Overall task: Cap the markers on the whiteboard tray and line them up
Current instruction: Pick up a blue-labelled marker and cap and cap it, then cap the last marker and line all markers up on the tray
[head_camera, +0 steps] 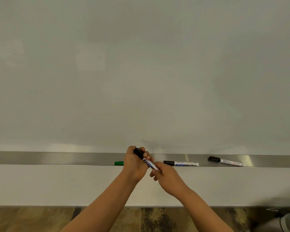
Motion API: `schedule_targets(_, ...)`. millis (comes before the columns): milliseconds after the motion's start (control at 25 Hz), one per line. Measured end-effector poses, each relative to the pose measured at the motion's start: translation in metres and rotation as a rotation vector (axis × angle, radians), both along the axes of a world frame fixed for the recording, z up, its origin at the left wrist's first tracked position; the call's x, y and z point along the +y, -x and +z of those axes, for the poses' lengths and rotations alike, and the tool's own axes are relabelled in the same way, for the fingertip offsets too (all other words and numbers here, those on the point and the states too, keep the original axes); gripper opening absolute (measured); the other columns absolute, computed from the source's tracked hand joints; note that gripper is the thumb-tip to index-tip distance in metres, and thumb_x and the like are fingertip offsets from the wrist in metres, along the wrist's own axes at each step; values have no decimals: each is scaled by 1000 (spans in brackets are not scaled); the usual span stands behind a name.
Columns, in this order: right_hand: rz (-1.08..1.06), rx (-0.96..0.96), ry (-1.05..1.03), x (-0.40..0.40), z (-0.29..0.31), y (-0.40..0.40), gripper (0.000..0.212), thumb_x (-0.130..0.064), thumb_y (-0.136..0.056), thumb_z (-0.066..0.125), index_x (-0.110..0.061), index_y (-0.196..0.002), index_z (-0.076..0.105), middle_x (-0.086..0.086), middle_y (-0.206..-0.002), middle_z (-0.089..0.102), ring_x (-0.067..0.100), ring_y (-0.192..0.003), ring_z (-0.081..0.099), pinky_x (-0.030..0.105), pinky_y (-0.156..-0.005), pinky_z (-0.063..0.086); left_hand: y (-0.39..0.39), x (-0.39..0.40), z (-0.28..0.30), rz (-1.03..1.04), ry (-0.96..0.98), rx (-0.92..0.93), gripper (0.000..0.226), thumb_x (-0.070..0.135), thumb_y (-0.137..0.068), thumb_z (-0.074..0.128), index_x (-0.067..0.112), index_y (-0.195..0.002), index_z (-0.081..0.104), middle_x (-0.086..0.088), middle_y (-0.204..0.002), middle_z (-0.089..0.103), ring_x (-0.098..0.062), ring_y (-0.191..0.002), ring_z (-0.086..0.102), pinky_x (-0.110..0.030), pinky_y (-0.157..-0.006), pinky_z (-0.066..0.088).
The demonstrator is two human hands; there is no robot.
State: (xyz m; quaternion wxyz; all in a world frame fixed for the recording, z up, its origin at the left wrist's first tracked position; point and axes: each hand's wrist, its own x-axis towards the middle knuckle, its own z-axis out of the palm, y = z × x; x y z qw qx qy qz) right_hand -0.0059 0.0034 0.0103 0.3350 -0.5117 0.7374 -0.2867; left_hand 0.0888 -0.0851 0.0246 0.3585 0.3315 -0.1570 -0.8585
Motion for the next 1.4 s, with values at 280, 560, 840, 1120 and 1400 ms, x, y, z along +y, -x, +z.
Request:
schedule_targets(280, -332, 347, 45, 3, -8, 46, 14, -30, -90, 53, -16, -85, 53, 5, -70, 60, 29, -69, 59, 31, -57, 38, -12, -27, -16, -182, 738, -860, 17, 17, -93, 44, 15, -92, 61, -3, -89, 66, -19, -85, 59, -21, -68, 46)
schedule_targets(560, -164, 536, -54, 5, -28, 104, 8, -7, -87, 53, -10, -79, 55, 14, -89, 61, 29, -82, 53, 29, -64, 32, -4, -26, -48, -507, 1301, -1131, 30, 5, -89, 48, 10, -115, 62, -8, -117, 65, -19, -108, 59, -21, -93, 41)
schedule_targets(840, -134, 447, -76, -2, -38, 129, 13, -15, -90, 53, -15, -77, 57, 9, -71, 59, 29, -71, 57, 28, -58, 35, 32, -11, -52, -533, 1225, -1169, 35, 3, -91, 43, 8, -123, 57, -10, -126, 59, -20, -115, 56, -18, -96, 38)
schedule_targets(1120, 2, 465, -11, -5, -49, 142, 10, -12, -89, 53, -8, -83, 60, 17, -86, 69, 34, -81, 61, 28, -59, 34, 68, 0, -57, -607, 1218, -1289, 31, 6, -91, 45, 9, -117, 63, -10, -123, 63, -23, -114, 56, -25, -97, 38)
schedule_targets(1400, 87, 394, 107, 4, -41, 154, 24, -38, -93, 46, -19, -80, 44, -7, -70, 48, 15, -68, 44, 25, -53, 29, 74, 1, -58, -565, 1186, -1318, 25, 7, -87, 52, 9, -105, 70, -9, -112, 67, -24, -103, 60, -27, -91, 43)
